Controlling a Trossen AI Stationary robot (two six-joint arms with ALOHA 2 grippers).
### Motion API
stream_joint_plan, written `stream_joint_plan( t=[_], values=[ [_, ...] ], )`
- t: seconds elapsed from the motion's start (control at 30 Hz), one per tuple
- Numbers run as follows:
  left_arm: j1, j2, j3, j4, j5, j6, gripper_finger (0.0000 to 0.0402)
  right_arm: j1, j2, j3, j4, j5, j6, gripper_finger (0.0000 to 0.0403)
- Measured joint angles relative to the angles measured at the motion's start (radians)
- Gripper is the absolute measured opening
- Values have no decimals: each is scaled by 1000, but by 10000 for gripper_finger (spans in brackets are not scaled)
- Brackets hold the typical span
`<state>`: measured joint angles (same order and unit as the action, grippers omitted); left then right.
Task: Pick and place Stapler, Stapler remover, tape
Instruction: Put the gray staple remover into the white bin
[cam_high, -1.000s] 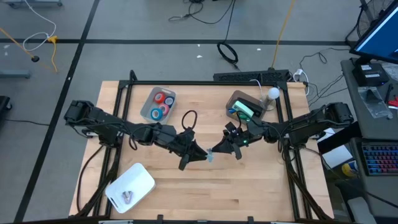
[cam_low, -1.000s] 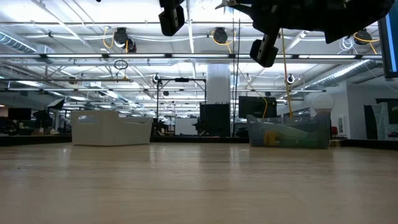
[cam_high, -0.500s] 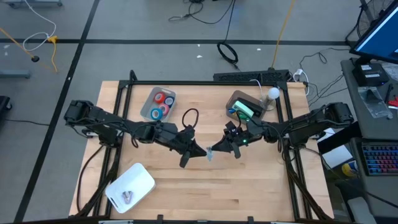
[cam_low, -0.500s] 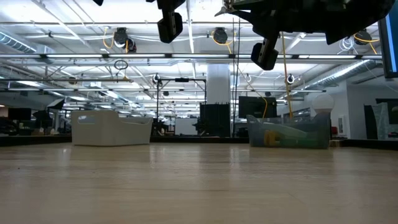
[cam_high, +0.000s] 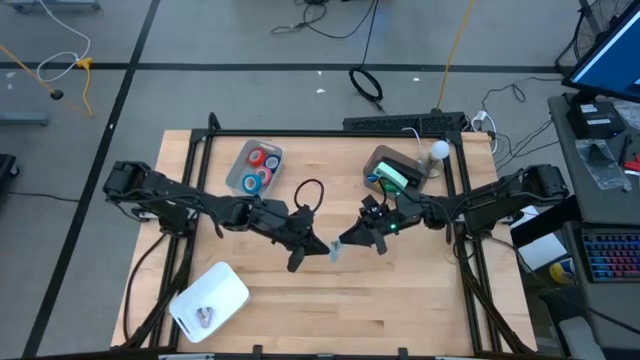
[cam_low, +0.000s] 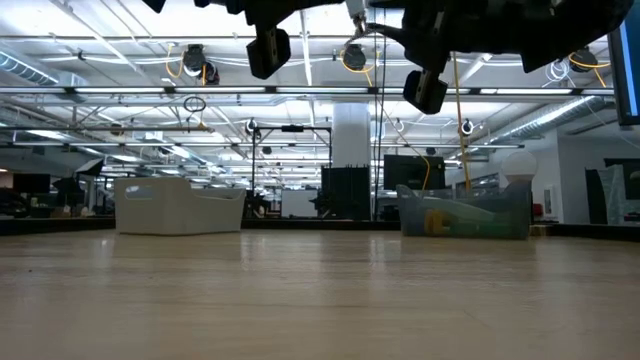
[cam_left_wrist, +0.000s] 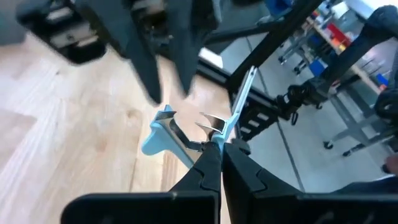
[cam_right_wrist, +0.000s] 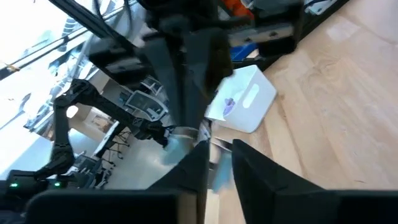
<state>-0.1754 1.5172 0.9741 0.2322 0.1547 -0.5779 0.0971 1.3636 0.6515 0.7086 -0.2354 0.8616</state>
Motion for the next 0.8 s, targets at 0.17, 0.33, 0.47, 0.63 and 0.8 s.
stream_joint_plan(
  t=[0.17, 0.33, 0.47, 0.63, 0.8],
  values=[
    [-11, 2, 0, -55, 1, -7, 1, 0, 0, 2, -3, -17, 16, 100],
    [-24, -24, 1, -206, 3, -37, 1, 0, 0, 2, -4, -34, 17, 120],
    [-39, -67, 14, -359, 2, -84, 1, 0, 0, 2, -5, -35, 15, 123],
    [-67, -143, 79, -597, 3, -152, 0, 0, 0, 2, -16, -35, 13, 119],
    [-135, -187, 203, -975, -27, -286, 0, 0, 0, 2, -29, -34, 6, 121]
  ],
)
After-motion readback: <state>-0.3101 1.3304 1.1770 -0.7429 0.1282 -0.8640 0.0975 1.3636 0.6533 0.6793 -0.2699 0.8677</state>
